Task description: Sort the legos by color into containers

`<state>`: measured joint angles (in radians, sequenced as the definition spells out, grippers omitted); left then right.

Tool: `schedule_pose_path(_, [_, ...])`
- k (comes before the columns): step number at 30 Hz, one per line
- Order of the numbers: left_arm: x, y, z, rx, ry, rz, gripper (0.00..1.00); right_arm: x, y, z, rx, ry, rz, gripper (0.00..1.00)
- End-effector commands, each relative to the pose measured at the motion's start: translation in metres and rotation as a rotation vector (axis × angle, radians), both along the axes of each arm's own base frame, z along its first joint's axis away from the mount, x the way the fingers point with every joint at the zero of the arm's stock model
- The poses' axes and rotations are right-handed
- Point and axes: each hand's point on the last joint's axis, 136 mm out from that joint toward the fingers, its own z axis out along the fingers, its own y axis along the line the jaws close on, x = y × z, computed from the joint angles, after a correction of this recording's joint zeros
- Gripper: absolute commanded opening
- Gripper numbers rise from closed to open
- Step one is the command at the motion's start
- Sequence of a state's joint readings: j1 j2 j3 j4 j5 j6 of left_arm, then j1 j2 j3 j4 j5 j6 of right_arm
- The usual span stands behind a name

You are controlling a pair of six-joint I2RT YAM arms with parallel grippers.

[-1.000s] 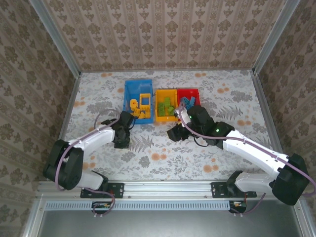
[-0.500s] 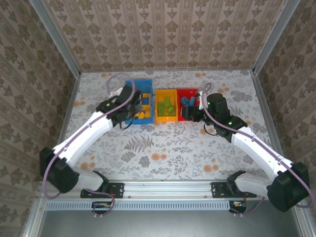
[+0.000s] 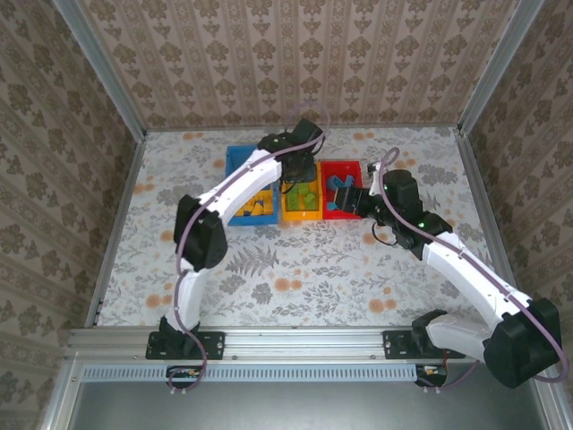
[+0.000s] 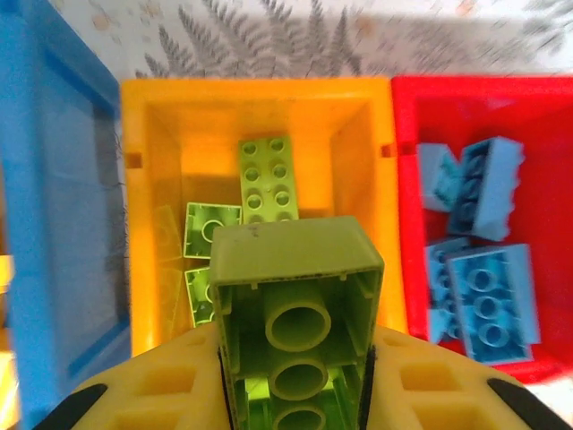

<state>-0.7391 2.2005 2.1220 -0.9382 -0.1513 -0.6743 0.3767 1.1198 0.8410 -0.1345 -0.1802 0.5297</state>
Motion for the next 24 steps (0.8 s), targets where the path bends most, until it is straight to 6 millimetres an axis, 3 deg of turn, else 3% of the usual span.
schedule_pose_path(1, [-0.017, 0.014, -0.019, 0.097, 0.110, -0.026, 0.11, -0.008, -0.008, 0.001, 0.009, 0.001, -0.027, 0.66])
schedule_pose_path(9, [-0.023, 0.008, -0.060, 0.108, 0.200, -0.031, 0.14, -0.015, -0.013, -0.008, -0.002, 0.024, -0.031, 0.66])
schedule_pose_path(12, [-0.022, 0.010, -0.062, 0.117, 0.200, -0.032, 0.27, -0.015, -0.013, -0.009, -0.004, 0.024, -0.029, 0.67])
schedule_pose_path(16, [-0.021, 0.011, -0.048, 0.120, 0.173, -0.036, 0.41, -0.015, -0.013, -0.009, -0.020, 0.026, -0.021, 0.69])
schedule_pose_path(24, [-0.028, 0.013, 0.002, 0.062, 0.095, -0.039, 0.55, -0.015, -0.020, -0.004, -0.093, 0.017, -0.009, 0.74])
